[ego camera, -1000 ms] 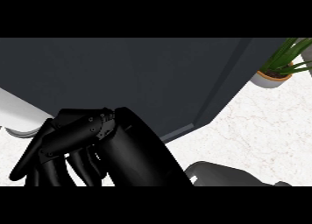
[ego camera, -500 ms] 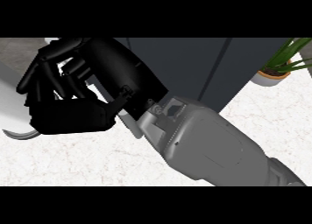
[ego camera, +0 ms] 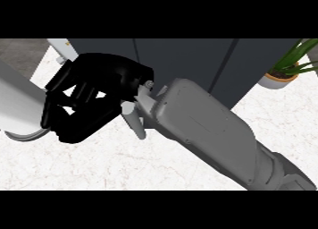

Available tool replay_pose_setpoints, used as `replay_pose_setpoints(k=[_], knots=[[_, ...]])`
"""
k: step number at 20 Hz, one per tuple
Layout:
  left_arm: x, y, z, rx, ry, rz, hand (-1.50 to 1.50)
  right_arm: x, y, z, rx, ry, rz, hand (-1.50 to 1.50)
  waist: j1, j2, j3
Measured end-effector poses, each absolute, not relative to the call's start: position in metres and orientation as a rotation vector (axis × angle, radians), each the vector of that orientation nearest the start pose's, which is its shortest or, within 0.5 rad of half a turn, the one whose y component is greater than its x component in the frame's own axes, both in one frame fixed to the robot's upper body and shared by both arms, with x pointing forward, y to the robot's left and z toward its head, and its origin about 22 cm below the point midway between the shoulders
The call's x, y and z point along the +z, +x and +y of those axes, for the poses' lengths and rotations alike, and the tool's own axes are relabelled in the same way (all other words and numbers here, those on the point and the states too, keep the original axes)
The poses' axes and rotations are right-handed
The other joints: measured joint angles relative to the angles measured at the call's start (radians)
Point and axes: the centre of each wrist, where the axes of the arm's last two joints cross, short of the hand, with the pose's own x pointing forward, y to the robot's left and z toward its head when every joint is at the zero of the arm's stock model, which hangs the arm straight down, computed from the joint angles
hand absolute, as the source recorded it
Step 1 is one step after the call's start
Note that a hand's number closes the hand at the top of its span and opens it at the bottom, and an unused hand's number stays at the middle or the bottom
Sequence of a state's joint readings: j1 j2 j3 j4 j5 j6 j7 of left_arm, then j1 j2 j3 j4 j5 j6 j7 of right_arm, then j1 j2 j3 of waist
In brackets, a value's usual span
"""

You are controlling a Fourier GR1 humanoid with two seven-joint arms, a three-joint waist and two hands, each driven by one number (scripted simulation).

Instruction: Pick up the wine, place it into the cabinet and close the cabinet

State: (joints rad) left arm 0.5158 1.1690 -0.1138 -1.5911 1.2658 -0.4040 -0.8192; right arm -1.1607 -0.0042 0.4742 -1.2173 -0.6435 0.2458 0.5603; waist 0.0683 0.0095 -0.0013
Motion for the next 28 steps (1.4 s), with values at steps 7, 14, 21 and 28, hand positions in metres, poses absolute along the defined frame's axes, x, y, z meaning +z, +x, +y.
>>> replay_pose_setpoints(k=[7, 14, 21, 28], knots=[[0.078, 0.121, 0.463, 0.165, -0.320, -1.849, -1.50, 0.220, 0.366, 0.022, 1.119, 0.877, -1.184, 1.50, -0.010, -0.003, 0.000], [0.076, 0.122, 0.467, 0.167, -0.312, -1.850, -1.50, 0.206, 0.388, 0.017, 1.095, 0.984, -1.159, 1.50, -0.019, -0.008, -0.002], [0.077, 0.123, 0.472, 0.167, -0.305, -1.853, -1.50, 0.199, 0.402, 0.010, 1.068, 1.031, -1.165, 1.50, -0.018, -0.021, -0.006], [0.077, 0.126, 0.470, 0.156, -0.306, -1.854, -1.50, 0.193, 0.404, 0.005, 1.067, 1.017, -1.239, 1.50, -0.013, -0.028, -0.017]])
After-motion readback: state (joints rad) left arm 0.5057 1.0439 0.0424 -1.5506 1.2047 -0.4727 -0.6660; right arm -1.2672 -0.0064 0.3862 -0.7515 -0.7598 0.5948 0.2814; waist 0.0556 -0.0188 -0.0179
